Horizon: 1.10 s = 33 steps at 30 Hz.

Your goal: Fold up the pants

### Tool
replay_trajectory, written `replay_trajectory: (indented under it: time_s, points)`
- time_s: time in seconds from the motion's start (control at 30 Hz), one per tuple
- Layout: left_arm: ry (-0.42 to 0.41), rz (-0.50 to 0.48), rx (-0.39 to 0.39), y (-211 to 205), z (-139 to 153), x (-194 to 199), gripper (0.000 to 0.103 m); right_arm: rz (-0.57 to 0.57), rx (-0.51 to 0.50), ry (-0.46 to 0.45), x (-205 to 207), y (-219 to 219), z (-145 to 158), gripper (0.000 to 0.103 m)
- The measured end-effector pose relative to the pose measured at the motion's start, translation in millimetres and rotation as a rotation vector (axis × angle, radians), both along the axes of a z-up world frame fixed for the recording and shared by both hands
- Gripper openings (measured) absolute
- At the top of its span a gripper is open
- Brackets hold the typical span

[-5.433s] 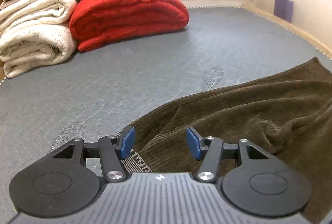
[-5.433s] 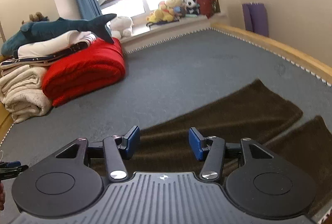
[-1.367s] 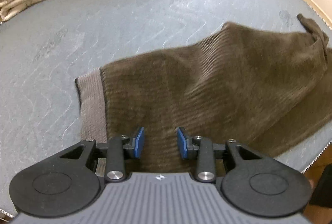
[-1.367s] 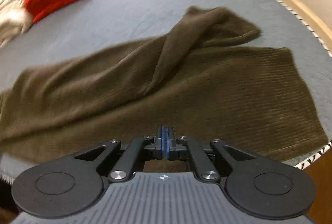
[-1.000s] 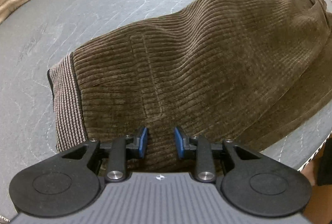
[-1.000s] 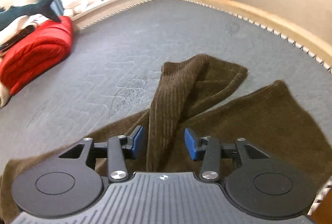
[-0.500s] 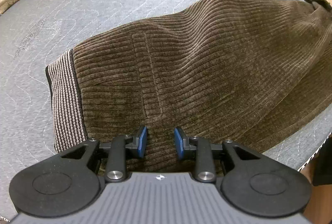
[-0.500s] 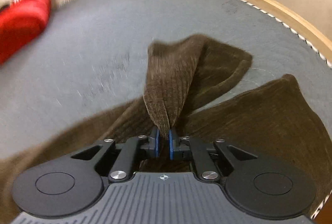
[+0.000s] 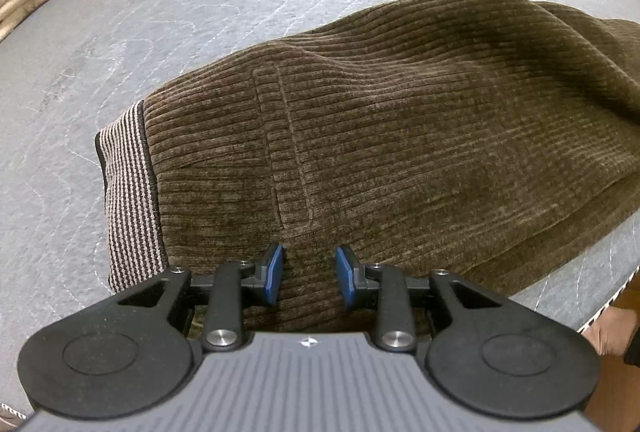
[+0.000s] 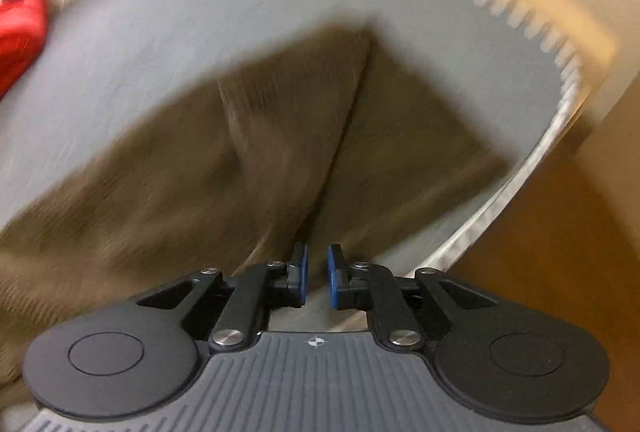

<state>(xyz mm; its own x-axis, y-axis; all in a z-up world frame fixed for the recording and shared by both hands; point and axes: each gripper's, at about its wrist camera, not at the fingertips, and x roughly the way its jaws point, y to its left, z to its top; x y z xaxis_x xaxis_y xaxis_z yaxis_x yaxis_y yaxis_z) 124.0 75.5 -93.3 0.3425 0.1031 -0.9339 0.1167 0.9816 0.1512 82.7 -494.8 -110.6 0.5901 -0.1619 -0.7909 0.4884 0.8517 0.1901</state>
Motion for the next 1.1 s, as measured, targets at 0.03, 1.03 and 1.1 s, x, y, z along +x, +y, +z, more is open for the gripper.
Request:
replay_trajectory:
  time_s: [0.03, 1.03, 1.1]
  points:
    - [0.001, 0.002, 0.007, -2, 0, 1, 0.034, -0.024, -0.001, -0.063, -2, -4, 7, 0.021]
    - [-0.068, -0.062, 0.05, -6, 8, -16, 0.044, -0.376, 0.012, -0.081, -3, -80, -35, 0.008]
    - [-0.121, -0.087, 0.047, -12, 18, -20, 0.044, -0.363, 0.032, -0.074, -4, -81, -37, 0.009]
